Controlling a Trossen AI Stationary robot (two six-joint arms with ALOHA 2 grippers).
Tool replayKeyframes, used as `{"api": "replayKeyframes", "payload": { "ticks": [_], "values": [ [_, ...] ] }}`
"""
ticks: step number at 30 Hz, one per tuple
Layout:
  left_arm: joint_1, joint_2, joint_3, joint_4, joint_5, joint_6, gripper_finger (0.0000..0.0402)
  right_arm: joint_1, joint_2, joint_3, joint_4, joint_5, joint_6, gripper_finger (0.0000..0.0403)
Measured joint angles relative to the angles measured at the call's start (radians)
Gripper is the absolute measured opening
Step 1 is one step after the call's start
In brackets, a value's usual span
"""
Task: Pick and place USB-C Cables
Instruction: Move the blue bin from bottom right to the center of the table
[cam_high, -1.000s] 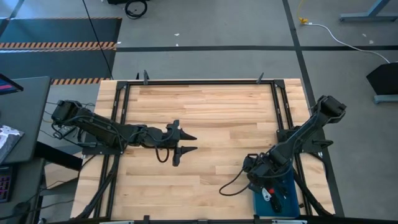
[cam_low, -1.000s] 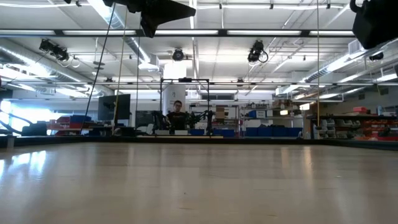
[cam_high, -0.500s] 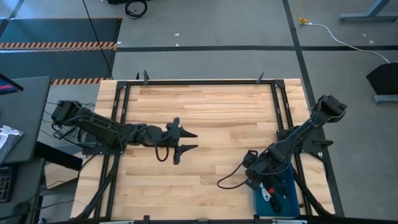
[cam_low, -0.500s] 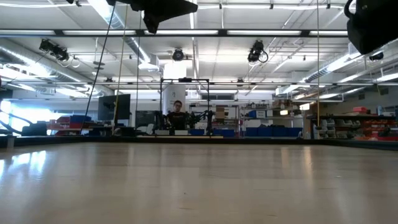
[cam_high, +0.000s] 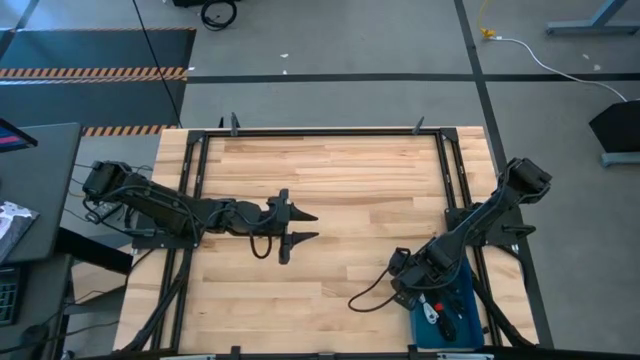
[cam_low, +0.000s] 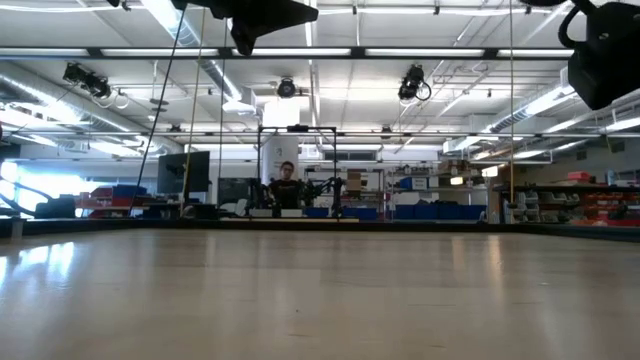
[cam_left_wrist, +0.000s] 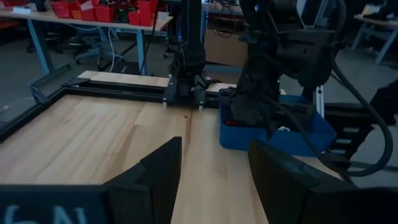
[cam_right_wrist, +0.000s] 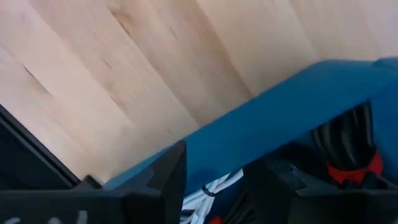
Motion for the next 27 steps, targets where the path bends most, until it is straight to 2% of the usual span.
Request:
{"api": "replayKeyframes", "payload": {
  "ticks": [4,13,20,27],
  "values": [
    [-0.003,0.0,0.0,0.0,0.0,-0.029,0.0192,0.002,0.0,0.0,-0.003,0.03,-0.042,0.0133],
    [-0.025,0.0,0.0,0.001,0.0,-0.081,0.0192,-0.006,0.0,0.001,0.038,0.044,-0.111,0.0026],
    [-0.022,0.0,0.0,0.078,-0.001,-0.081,0.0192,-0.035,0.0,0.001,0.139,0.083,-0.25,0.0014],
    [-0.036,0.0,0.0,0.077,0.0,-0.086,0.0192,-0.085,0.001,-0.003,0.209,0.094,-0.429,0.001]
  ]
}}
